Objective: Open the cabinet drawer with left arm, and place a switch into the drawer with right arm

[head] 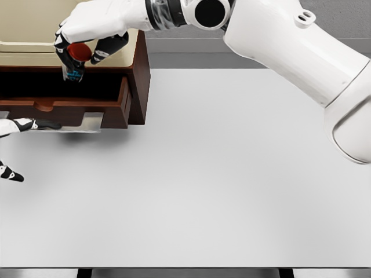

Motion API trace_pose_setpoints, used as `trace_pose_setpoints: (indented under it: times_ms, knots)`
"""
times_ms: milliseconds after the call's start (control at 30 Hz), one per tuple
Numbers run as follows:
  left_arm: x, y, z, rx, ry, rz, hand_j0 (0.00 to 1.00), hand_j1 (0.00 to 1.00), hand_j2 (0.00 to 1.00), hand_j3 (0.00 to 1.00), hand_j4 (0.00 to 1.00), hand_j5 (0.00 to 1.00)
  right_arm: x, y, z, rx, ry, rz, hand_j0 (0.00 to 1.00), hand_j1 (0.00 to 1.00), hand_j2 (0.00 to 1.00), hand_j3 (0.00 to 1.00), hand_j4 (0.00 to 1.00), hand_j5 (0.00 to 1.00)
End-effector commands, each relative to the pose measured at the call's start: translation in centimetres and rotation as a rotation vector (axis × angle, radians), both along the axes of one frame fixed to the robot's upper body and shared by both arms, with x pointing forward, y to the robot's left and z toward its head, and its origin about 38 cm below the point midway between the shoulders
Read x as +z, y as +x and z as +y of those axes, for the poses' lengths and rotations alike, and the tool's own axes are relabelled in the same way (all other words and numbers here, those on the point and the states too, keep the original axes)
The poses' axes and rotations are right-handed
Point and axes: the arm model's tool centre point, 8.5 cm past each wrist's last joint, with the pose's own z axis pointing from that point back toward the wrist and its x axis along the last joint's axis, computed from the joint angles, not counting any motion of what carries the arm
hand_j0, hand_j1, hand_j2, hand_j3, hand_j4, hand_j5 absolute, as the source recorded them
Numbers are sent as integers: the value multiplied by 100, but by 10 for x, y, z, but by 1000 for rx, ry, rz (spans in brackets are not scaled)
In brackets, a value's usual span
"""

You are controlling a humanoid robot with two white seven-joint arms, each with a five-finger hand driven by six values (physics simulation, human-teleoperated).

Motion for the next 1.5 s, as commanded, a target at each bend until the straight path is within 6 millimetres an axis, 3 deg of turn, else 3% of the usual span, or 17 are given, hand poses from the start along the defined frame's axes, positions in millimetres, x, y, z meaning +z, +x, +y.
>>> trace_pose_setpoints:
  times_ms: [0,333,400,567,700,867,1267,1300,1367,1467]
  knots:
    - [5,-3,-2,-7,-15,3,100,100,100,100,100,100,0,1,4,-6,9,10,46,46,46,46,46,46]
    - [10,-5,-2,-7,-17,3,100,100,100,100,100,100,-2,12,5,-46,19,27,46,46,46,46,46,46]
    - [14,-3,-1,-4,-19,-10,100,100,100,100,100,100,-3,5,17,-20,19,30,47,47,47,47,47,47]
    - [17,0,-2,-1,-30,-30,100,100,100,100,100,100,-2,4,18,-17,22,30,57,57,57,57,57,57]
    - [19,2,-2,1,-31,-40,100,100,100,100,100,100,-2,4,19,-16,20,30,57,57,57,57,57,57]
    - [20,3,0,9,-36,-44,100,100,100,100,100,100,-3,2,22,-10,9,16,74,74,74,74,74,74]
    - [26,2,-4,-5,-35,-54,100,100,100,100,100,100,-3,-2,25,4,2,5,85,85,85,85,85,85]
    - [28,1,-7,-16,-34,-58,100,100,100,100,100,100,0,-11,29,36,9,-6,95,95,95,95,95,95]
    - [33,1,-13,-34,-42,-73,100,100,100,100,100,100,12,4,-52,-39,14,-56,100,100,100,100,100,100]
    - [37,0,-21,-60,-48,-87,100,100,100,100,100,100,29,-14,-143,-84,23,-137,100,100,100,100,100,100]
